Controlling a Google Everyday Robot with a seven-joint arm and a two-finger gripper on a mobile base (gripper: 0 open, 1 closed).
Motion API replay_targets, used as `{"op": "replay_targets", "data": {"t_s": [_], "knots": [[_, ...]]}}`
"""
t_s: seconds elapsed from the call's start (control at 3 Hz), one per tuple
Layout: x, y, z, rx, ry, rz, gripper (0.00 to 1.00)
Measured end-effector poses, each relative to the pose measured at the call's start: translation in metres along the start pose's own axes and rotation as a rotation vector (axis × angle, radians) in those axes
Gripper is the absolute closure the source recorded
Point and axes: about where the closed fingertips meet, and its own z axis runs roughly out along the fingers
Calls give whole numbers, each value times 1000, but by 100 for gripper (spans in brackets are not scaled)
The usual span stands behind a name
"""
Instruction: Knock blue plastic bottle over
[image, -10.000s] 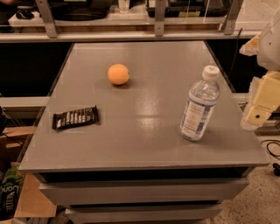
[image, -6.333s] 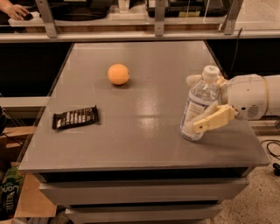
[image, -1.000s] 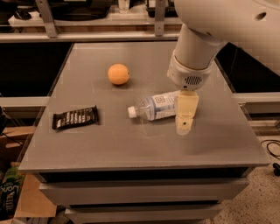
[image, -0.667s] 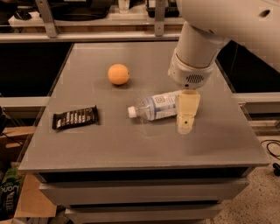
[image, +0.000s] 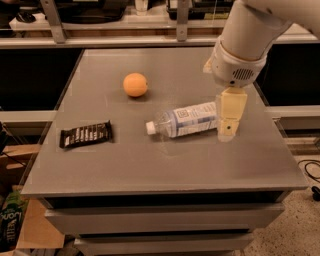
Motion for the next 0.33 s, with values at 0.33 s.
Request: {"op": "replay_targets", "data": {"t_s": [0.33], "knots": [[12,-4,-12,13,-21,9,0]]}}
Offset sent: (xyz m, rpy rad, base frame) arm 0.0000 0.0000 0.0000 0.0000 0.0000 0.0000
